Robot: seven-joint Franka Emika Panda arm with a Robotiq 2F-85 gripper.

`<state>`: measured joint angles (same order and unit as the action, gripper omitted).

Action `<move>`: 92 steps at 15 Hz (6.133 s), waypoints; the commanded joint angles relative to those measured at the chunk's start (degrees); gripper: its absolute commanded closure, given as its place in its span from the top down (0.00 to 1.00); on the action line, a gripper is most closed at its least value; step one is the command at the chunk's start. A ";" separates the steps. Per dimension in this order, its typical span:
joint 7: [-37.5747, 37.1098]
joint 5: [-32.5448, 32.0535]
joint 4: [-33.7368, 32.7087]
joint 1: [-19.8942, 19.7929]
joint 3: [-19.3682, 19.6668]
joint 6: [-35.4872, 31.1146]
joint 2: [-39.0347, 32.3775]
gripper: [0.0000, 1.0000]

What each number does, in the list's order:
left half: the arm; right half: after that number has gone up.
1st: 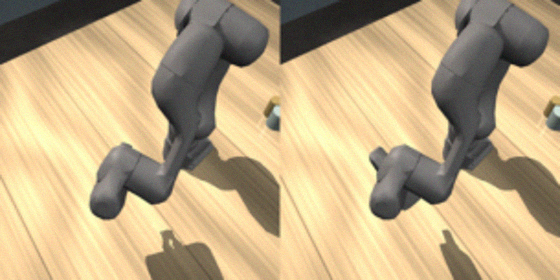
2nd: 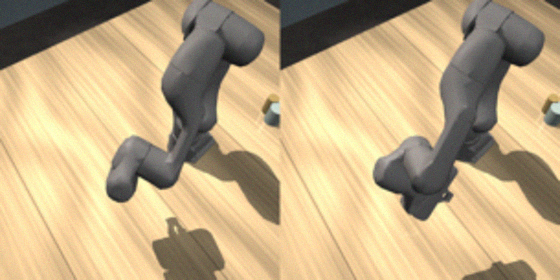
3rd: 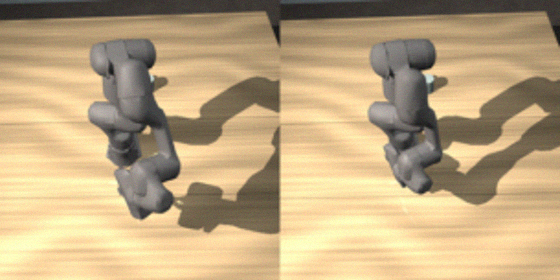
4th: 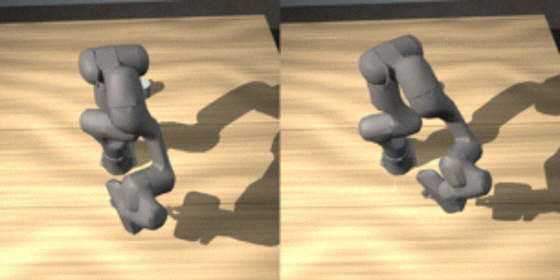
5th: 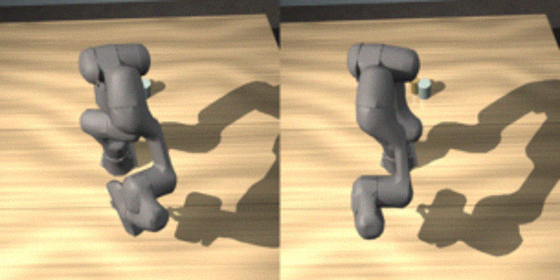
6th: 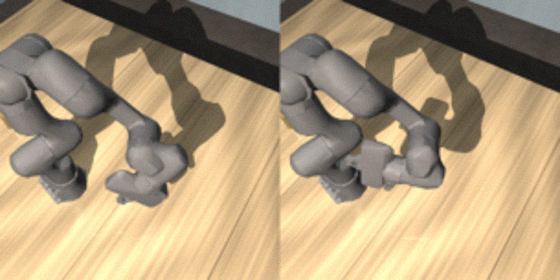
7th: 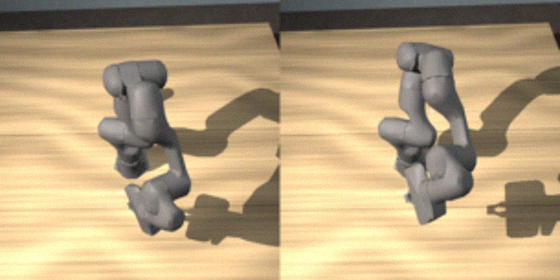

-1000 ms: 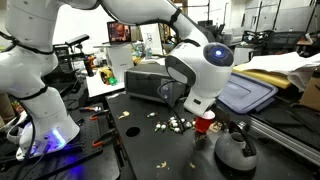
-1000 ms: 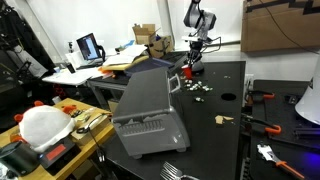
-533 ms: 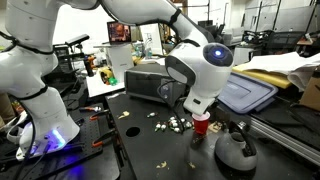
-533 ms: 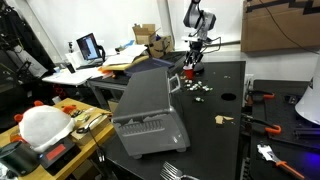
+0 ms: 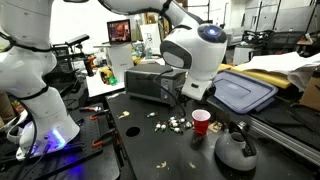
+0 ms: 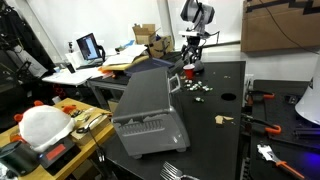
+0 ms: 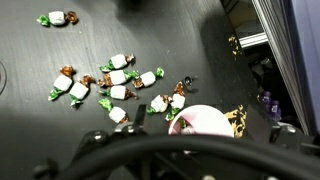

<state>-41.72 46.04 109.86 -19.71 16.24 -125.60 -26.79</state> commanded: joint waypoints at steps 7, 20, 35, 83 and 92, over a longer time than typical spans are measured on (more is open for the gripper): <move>0.60 -15.13 13.41 4.90 0.45 0.46 17.65 1.00; 1.20 -36.83 25.06 6.49 -2.24 5.11 33.50 1.00; 13.75 -43.86 27.55 7.05 -7.78 16.46 42.83 1.00; 47.59 -53.70 14.95 15.08 -11.85 17.71 37.58 1.00; 45.71 -53.87 15.19 14.88 -11.68 17.51 36.84 1.00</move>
<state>4.01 -7.82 125.16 -4.97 4.43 -108.22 10.07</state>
